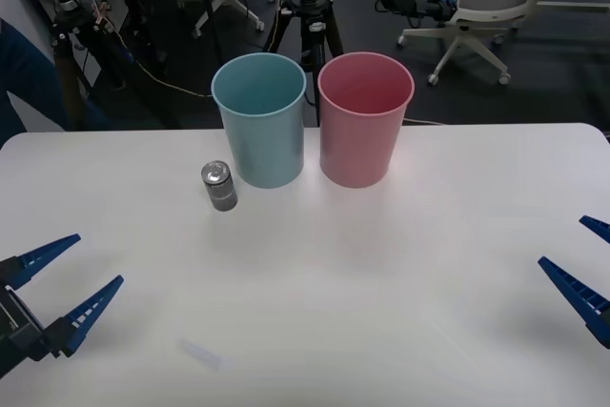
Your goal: Grasp the object on the table and drop it into the matching bin: aluminum can to the light blue bin, PET bottle to the pink bin.
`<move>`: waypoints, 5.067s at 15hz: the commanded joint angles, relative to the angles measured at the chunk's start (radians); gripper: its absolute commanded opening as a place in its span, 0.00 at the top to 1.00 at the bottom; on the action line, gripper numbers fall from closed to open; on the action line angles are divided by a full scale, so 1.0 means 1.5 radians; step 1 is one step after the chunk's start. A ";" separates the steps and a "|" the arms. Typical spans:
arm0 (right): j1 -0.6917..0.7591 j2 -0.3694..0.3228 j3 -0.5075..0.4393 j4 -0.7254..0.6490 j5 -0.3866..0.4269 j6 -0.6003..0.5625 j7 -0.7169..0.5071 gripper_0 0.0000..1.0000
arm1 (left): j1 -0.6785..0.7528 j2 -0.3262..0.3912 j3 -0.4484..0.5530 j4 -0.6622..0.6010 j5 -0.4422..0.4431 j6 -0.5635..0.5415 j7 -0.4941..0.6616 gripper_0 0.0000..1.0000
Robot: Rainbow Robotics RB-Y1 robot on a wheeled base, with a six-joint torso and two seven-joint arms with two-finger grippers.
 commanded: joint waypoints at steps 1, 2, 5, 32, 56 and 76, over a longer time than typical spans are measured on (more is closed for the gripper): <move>0.000 0.000 0.000 0.000 0.000 0.000 0.000 0.00 | -0.052 0.007 -0.034 0.071 -0.007 0.003 -0.054 0.00; 0.000 0.000 0.000 0.000 0.000 0.000 0.000 0.00 | -0.073 0.007 -0.045 0.094 -0.021 0.007 -0.056 0.00; 0.000 0.000 0.000 0.000 0.000 0.000 0.000 0.00 | -0.125 0.005 -0.076 0.166 -0.028 0.011 -0.066 0.00; 0.000 0.000 0.000 0.000 0.000 0.000 0.000 0.00 | -0.358 -0.091 -0.179 0.322 -0.146 0.265 -0.064 0.00; 0.000 0.000 0.000 0.000 0.000 0.000 0.000 0.00 | -0.450 -0.110 -0.209 0.406 -0.148 0.354 -0.046 0.86; 0.000 0.000 0.000 0.000 0.000 0.000 0.000 0.00 | -0.267 -0.031 -0.185 0.166 -0.091 0.280 -0.039 1.00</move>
